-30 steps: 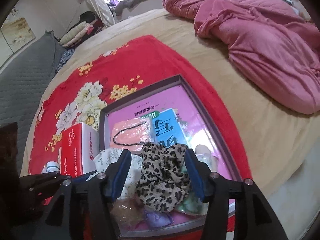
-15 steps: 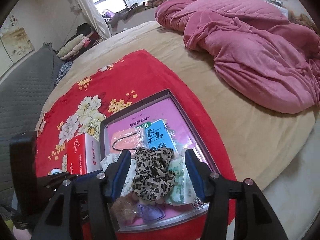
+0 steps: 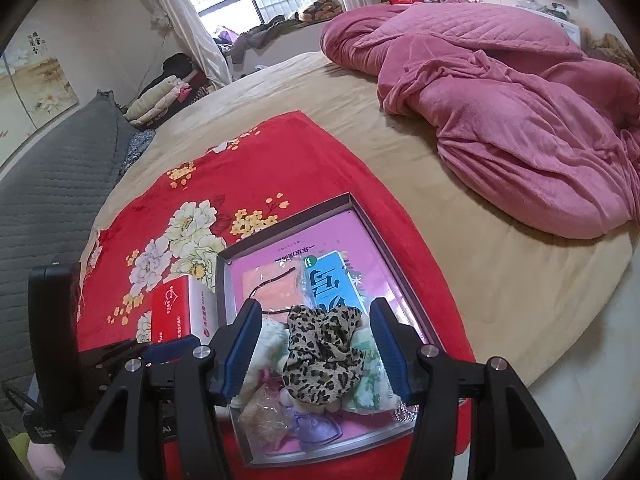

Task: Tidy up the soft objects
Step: 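Open both tools to drop the scrunchies into the tray and withdraw, then grasp the wrapped snack pack with the left tool while the right tool grasps the bagged green sponge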

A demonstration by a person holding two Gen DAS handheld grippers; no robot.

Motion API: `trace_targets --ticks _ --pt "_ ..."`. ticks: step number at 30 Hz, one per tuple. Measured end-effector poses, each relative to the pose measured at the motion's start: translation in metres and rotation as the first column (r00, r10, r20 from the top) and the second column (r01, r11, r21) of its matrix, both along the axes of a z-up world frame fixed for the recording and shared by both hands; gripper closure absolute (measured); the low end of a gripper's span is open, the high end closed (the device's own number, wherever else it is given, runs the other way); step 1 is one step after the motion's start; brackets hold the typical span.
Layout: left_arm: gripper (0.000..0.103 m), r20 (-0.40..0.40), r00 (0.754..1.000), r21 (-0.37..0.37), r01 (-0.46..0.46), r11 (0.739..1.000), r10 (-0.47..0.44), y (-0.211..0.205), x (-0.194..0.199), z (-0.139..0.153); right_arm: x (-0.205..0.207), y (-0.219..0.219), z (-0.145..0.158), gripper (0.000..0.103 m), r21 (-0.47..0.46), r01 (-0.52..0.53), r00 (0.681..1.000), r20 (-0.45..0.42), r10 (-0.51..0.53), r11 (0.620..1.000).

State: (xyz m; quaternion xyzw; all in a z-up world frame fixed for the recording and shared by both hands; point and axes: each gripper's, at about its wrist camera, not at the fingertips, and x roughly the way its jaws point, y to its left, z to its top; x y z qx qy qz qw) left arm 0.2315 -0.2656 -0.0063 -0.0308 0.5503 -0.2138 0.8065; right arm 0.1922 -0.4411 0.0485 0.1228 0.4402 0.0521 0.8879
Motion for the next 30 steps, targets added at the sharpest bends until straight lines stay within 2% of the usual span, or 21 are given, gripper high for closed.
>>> trace_targets --ticks 8,19,30 --pt "0.028 0.036 0.999 -0.004 -0.002 1.000 0.002 0.005 -0.011 0.016 -0.007 0.001 0.009 0.046 -0.020 0.011 1.000 0.019 -0.011 1.000" --pt "0.025 0.097 0.995 -0.011 -0.034 0.999 0.035 0.026 -0.030 0.045 -0.025 0.009 0.032 0.036 -0.043 0.010 0.998 0.065 -0.008 0.999" --pt "0.024 0.152 0.985 -0.030 -0.079 0.996 0.082 0.071 -0.056 0.073 -0.037 0.051 0.060 0.032 -0.064 -0.045 0.991 0.125 0.053 0.997"
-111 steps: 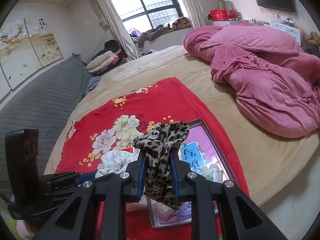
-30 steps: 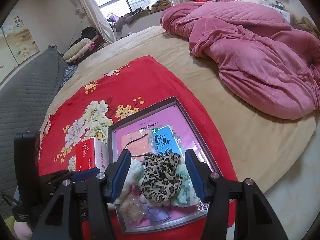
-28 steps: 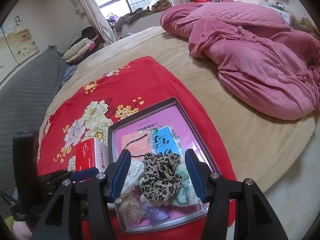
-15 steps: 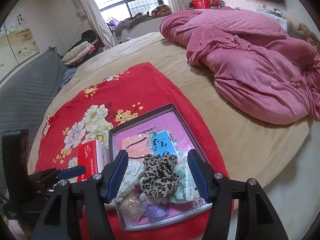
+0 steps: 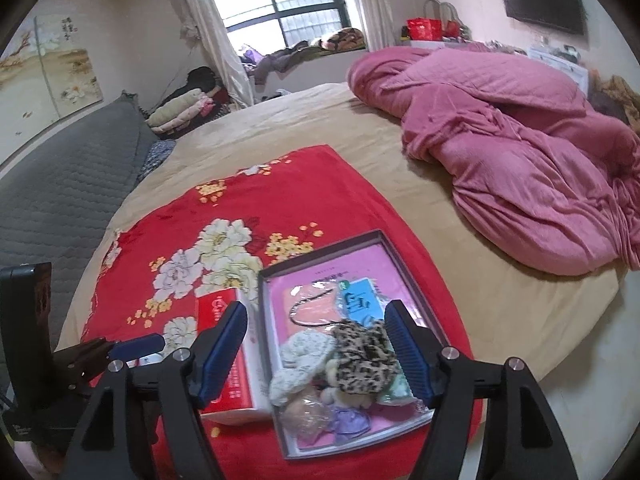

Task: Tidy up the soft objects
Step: 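Grasp the wrapped snack pack with the left tool while the right tool grasps the bagged green sponge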

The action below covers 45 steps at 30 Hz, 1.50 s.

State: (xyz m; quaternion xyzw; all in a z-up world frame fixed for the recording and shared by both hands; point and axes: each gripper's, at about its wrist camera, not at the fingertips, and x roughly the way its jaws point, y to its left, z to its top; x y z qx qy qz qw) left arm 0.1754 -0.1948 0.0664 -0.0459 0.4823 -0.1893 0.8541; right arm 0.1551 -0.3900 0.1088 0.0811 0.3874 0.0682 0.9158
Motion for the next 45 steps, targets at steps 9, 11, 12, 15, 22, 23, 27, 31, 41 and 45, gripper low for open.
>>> trace_targets --ticks 9,11,12,15,22,23,27,31,41,45 --pt "0.024 0.025 0.995 -0.025 -0.093 0.995 0.094 0.067 -0.023 0.008 -0.007 0.059 0.013 0.032 -0.037 -0.105 0.994 0.016 0.106 0.994" --pt "0.024 0.024 0.991 -0.027 -0.132 0.991 0.133 0.091 -0.028 0.007 -0.008 0.074 0.013 0.031 -0.048 -0.134 0.991 0.014 0.135 0.990" --pt "0.024 0.020 0.987 -0.026 -0.156 0.987 0.156 0.105 -0.030 0.006 -0.008 0.084 0.012 0.031 -0.054 -0.152 0.988 0.011 0.153 0.987" --pt "0.024 0.007 0.974 -0.034 -0.224 0.974 0.224 0.141 -0.036 0.000 -0.009 0.108 0.010 0.031 -0.068 -0.189 0.982 0.002 0.190 0.980" --pt "0.024 -0.005 0.947 -0.054 -0.322 0.945 0.322 0.199 -0.055 -0.008 -0.012 0.167 0.002 0.031 -0.105 -0.288 0.958 -0.029 0.287 0.952" --pt "0.024 -0.002 0.944 -0.054 -0.329 0.943 0.329 0.205 -0.058 -0.009 -0.012 0.174 0.001 0.031 -0.112 -0.301 0.954 -0.035 0.299 0.947" --pt "0.024 -0.007 0.936 -0.056 -0.353 0.934 0.353 0.222 -0.067 -0.013 -0.017 0.199 -0.011 0.031 -0.129 -0.343 0.939 -0.053 0.339 0.930" --pt "0.024 -0.019 0.930 -0.049 -0.367 0.929 0.367 0.234 -0.076 -0.020 -0.022 0.221 -0.030 0.031 -0.145 -0.375 0.926 -0.094 0.365 0.915" --pt "0.024 -0.080 0.911 -0.034 -0.409 0.912 0.405 0.259 -0.086 -0.052 -0.026 0.252 -0.076 0.031 -0.217 -0.439 0.895 -0.192 0.403 0.872" --pt "0.024 -0.107 0.904 -0.023 -0.419 0.908 0.415 0.268 -0.088 -0.067 -0.028 0.257 -0.097 0.031 -0.253 -0.450 0.888 -0.229 0.399 0.856"
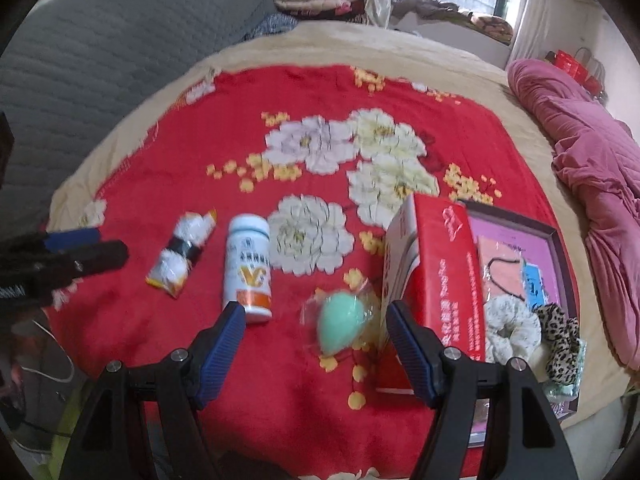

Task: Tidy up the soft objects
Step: 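Grasp the wrapped snack pack with the left tool while the right tool grasps the bagged green sponge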

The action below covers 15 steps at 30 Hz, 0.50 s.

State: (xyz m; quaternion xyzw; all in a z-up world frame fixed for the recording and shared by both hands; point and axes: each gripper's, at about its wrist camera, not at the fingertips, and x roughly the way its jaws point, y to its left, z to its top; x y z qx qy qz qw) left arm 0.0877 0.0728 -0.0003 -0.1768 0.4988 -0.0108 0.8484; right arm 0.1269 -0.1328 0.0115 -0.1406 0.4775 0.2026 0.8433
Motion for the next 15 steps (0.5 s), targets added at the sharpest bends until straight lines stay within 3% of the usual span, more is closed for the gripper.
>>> trace_targets --ticks 7,15 --pt "0.024 -0.076 0.996 -0.006 -0.040 0.999 0.039 0.018 0.006 -0.037 0.006 0.012 -0.037 0.031 -0.142 -0.031 1.000 -0.009 0.030 0.989" --pt "0.024 -0.149 0.985 0.007 -0.081 0.997 0.081 0.033 0.038 -0.072 0.021 0.040 -0.084 0.031 -0.358 -0.099 0.995 -0.021 0.098 0.929"
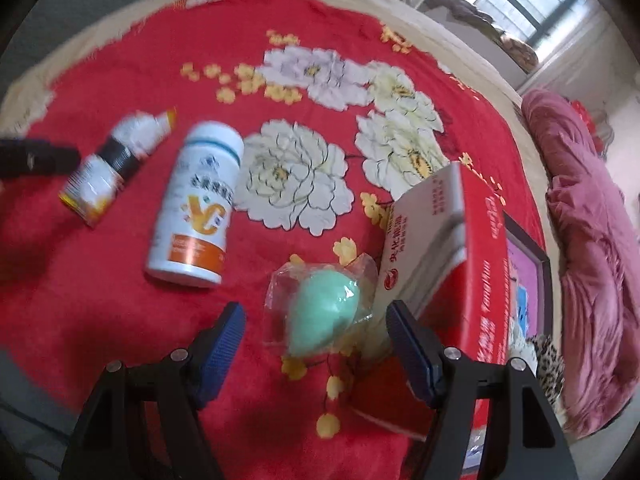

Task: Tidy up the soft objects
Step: 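Grasp the wrapped snack pack with the left tool while the right tool grasps the bagged green sponge, then carry the snack pack and green sponge bag over the tray with both tools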

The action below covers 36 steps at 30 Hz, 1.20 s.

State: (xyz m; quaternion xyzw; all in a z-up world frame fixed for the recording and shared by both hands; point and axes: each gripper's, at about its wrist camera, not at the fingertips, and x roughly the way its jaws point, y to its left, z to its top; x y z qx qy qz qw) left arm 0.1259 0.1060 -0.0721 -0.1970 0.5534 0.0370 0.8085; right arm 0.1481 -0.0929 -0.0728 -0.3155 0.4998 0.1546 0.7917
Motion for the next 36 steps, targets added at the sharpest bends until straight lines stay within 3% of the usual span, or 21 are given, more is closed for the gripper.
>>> trace_targets --ticks 8,12,14,17,19,25,28,31,33,36 --pt "0.024 -0.056 0.998 0.013 0.007 1.000 -0.007 -0.006 0.023 -0.029 0.012 0.007 -0.032 0.035 -0.093 0.000 1.000 -0.013 -0.001 0.996" --pt "0.024 -0.062 0.998 0.020 0.011 1.000 -0.010 -0.010 0.030 -0.038 0.019 0.011 -0.037 0.059 -0.138 -0.014 1.000 0.020 0.017 0.990" --pt "0.024 -0.068 0.998 0.039 0.015 0.999 -0.012 -0.014 0.035 -0.043 0.023 0.012 -0.040 0.060 -0.139 -0.015 1.000 0.012 0.017 0.990" --pt "0.043 -0.080 0.997 0.099 0.018 0.995 -0.010 -0.017 0.039 -0.046 0.027 0.011 -0.036 0.061 -0.109 -0.009 1.000 0.019 0.011 0.994" --pt "0.057 -0.066 0.998 0.098 0.015 0.995 -0.009 -0.015 0.038 -0.043 0.027 0.008 -0.026 0.061 -0.068 0.000 0.999 0.043 0.003 0.998" --pt "0.058 -0.004 1.000 0.066 0.000 0.998 0.001 -0.014 0.030 -0.013 0.022 -0.012 0.032 0.061 0.153 0.022 0.997 0.065 -0.033 0.988" --pt "0.058 0.058 0.998 0.072 0.012 0.997 -0.016 -0.029 0.025 0.021 0.018 -0.037 0.071 0.061 0.317 0.064 0.994 0.062 -0.088 0.946" --pt "0.058 0.133 0.989 0.007 0.070 0.998 -0.070 -0.053 0.027 0.053 0.015 -0.072 0.109 0.061 0.451 0.121 0.983 0.067 -0.168 0.884" --pt "0.058 0.163 0.981 0.035 0.105 0.994 -0.109 -0.074 0.031 0.070 0.014 -0.092 0.125 0.061 0.495 0.146 0.976 0.071 -0.207 0.857" --pt "0.058 0.208 0.961 0.010 0.184 0.983 -0.182 -0.110 0.039 0.093 0.013 -0.120 0.140 0.061 0.530 0.169 0.966 0.079 -0.246 0.831"
